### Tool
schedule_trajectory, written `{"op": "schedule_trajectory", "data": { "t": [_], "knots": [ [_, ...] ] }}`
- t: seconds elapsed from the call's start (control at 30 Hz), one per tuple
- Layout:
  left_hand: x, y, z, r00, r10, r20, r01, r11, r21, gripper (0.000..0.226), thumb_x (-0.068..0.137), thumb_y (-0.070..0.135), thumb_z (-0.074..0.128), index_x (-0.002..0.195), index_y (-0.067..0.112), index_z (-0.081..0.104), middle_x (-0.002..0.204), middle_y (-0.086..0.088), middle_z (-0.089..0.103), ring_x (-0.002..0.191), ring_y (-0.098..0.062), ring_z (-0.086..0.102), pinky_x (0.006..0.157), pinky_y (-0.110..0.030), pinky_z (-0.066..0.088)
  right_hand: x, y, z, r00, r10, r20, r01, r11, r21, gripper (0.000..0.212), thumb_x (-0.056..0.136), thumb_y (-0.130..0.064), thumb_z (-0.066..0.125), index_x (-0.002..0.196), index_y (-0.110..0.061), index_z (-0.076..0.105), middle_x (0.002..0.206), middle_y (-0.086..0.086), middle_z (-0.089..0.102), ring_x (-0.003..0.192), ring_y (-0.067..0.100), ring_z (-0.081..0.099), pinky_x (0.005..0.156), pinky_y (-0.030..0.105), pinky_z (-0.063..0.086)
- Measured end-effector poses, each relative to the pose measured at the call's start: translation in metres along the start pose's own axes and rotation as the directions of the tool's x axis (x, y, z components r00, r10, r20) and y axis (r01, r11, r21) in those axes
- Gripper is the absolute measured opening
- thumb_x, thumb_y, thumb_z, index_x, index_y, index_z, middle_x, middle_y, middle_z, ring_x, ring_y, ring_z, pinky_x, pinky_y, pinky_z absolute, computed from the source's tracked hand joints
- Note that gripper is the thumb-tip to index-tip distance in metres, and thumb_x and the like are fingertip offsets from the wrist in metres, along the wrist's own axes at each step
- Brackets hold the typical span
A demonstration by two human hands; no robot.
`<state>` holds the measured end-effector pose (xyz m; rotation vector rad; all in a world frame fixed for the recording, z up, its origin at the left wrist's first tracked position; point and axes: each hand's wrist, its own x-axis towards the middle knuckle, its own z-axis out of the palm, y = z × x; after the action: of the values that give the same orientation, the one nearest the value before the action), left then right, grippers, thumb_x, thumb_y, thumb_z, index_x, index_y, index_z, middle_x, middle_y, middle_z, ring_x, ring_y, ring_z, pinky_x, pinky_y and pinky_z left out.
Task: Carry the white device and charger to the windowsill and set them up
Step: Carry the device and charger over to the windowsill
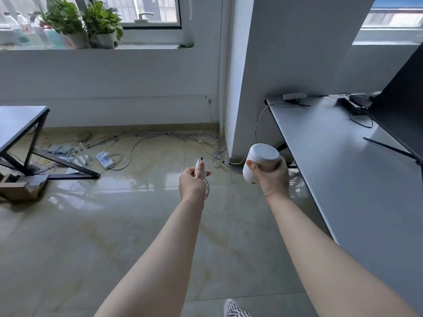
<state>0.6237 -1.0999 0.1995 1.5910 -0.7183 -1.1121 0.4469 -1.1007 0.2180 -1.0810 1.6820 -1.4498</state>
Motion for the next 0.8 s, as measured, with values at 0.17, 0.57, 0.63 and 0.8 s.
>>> {"op": "schedule_trajectory", "data": {
  "t": [0.17, 0.57, 0.63, 0.8],
  "knots": [
    [0.061, 0.014, 0.007, 1.0, -0.007, -0.012, 0.007, 1.0, -0.009, 0.035, 0.092, 0.049, 0.05, 0.093, 0.015, 0.057, 0.099, -0.005, 0.073, 0.091, -0.02, 0.061, 0.076, -0.03, 0.036, 0.05, 0.0, 0.04, 1.0, -0.007, 0.001, 0.007, 1.0, -0.029, 0.062, 0.062, -0.029, 0.087, 0.113, -0.012, 0.058, 0.105, 0.0, 0.063, 0.093, 0.017, 0.057, 0.079, 0.022, 0.041],
    [0.228, 0.08, 0.05, 0.996, 0.007, -0.093, -0.01, 1.0, -0.028, 0.037, 0.093, 0.047, 0.05, 0.098, 0.011, 0.056, 0.098, -0.003, 0.071, 0.067, -0.012, 0.053, 0.056, -0.025, 0.036, 0.21, -0.022, 0.159, 0.996, -0.039, 0.08, 0.043, 0.998, -0.045, 0.064, 0.062, -0.032, 0.087, 0.115, -0.011, 0.057, 0.103, -0.001, 0.06, 0.093, 0.017, 0.057, 0.079, 0.024, 0.041],
    [0.252, 0.086, 0.058, 0.995, -0.001, -0.105, -0.002, 0.999, -0.034, 0.036, 0.093, 0.047, 0.05, 0.097, 0.012, 0.056, 0.098, -0.003, 0.071, 0.066, -0.012, 0.053, 0.056, -0.025, 0.037, 0.233, -0.024, 0.178, 0.994, -0.036, 0.106, 0.041, 0.998, -0.05, 0.066, 0.062, -0.032, 0.087, 0.117, -0.011, 0.056, 0.104, -0.002, 0.06, 0.094, 0.017, 0.057, 0.079, 0.024, 0.042],
    [0.306, 0.091, 0.063, 0.991, -0.037, -0.128, 0.029, 0.997, -0.065, 0.036, 0.091, 0.049, 0.052, 0.093, 0.013, 0.057, 0.094, -0.002, 0.073, 0.082, -0.017, 0.06, 0.067, -0.027, 0.039, 0.273, -0.02, 0.219, 0.99, -0.017, 0.142, 0.027, 0.998, -0.065, 0.07, 0.06, -0.033, 0.088, 0.119, -0.013, 0.055, 0.108, -0.003, 0.06, 0.098, 0.018, 0.057, 0.086, 0.031, 0.047]
  ]
}}
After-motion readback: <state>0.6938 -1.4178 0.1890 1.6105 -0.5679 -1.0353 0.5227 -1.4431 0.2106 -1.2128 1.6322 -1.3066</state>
